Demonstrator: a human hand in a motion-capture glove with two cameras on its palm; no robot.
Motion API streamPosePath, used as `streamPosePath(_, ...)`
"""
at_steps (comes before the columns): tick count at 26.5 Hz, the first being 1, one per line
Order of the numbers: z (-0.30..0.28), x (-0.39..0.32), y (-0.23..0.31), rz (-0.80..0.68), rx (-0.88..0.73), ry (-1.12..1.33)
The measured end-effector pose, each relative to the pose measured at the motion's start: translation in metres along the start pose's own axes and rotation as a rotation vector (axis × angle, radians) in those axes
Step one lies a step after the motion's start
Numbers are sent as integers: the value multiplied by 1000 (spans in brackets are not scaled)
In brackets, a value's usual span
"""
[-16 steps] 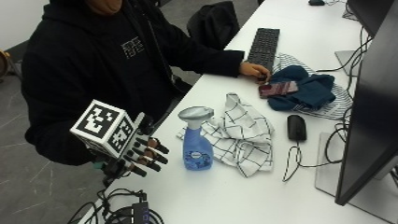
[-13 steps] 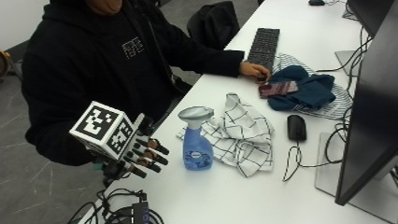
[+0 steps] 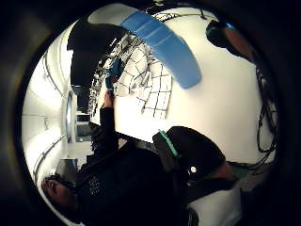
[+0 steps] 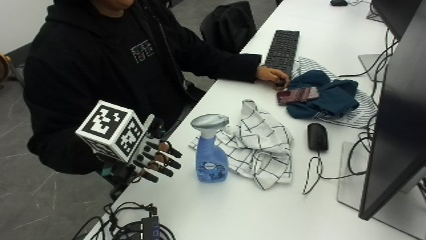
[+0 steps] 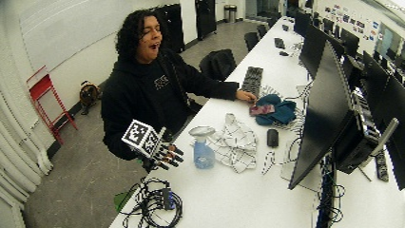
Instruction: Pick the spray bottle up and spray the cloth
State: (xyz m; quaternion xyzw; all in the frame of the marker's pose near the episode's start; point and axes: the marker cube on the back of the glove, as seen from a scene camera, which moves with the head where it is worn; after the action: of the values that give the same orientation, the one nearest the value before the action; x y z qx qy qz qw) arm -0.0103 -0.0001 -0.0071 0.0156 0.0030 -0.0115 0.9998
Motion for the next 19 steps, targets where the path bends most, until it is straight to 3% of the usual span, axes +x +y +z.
streamPosePath(7, -13, -3, -36, -34, 59, -134)
streamPosePath(12, -5, -24, -94, -85, 95, -355)
streamPosePath(19, 5, -29, -107, -193, -3, -660)
